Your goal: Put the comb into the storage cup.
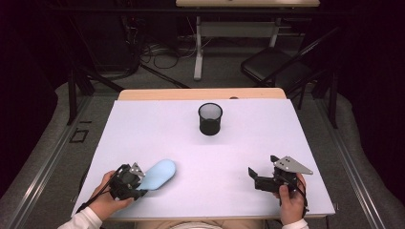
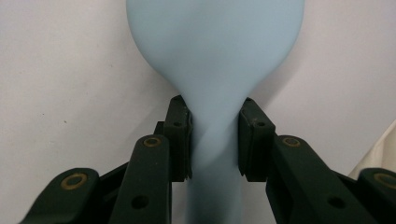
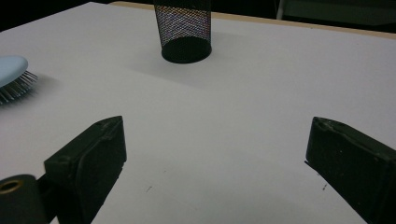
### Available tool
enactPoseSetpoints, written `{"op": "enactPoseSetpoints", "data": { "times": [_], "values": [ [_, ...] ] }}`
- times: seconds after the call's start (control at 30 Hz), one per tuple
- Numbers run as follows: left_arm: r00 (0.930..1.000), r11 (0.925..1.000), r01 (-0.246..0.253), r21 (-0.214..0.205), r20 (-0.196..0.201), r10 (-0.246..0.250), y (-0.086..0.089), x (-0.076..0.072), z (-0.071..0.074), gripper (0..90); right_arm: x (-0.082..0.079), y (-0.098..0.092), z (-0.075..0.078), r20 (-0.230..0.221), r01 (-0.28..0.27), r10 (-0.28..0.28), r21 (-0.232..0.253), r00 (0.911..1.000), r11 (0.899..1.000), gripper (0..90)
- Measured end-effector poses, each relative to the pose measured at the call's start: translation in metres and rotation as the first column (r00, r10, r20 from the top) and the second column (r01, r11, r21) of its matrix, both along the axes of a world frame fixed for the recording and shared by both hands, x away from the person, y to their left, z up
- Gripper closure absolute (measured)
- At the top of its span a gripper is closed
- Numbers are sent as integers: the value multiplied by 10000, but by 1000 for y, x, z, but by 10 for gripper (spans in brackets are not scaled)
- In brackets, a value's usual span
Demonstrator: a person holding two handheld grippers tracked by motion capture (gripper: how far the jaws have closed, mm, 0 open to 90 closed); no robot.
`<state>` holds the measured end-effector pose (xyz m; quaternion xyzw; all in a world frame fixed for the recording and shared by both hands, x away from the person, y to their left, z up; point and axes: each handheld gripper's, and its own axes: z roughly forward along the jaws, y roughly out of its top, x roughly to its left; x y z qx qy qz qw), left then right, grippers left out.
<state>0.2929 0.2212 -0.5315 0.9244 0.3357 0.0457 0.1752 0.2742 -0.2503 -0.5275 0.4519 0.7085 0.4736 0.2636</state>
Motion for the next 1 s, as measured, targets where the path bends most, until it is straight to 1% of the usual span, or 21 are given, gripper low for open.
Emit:
{"op": "enactPoseSetpoints", "data": {
  "times": [0.17, 0.43, 0.5, 0.73, 0.87, 1.0],
  "values": [
    [10000, 10000, 40, -56, 75, -40, 1, -1, 0, 696, 0, -1, 0, 18, -5, 6, -7, 10000, 10000, 46],
    [9996, 9996, 46, -261, 264, -39, 4, -4, -2, 698, 1, 0, 0, -22, -4, 4, -8, 10000, 10000, 47],
    [9997, 9995, 31, -316, 241, -24, 5, -4, -2, 698, 0, 0, 0, -29, -19, 19, -8, 10000, 10000, 47],
    [9996, 9986, -74, -531, 280, 89, 7, -5, -2, 698, 1, -1, 0, 16, 3, -3, -17, 10000, 10000, 47],
    [9995, 9973, -151, -725, 283, 171, 9, -5, -1, 699, 0, 0, 0, -19, -4, 4, -13, 10000, 10000, 47],
    [9989, 9966, -215, -795, 386, 247, 10, -4, 2, 699, 0, 0, 0, 0, -13, 13, -14, 10000, 10000, 47]
  ]
}}
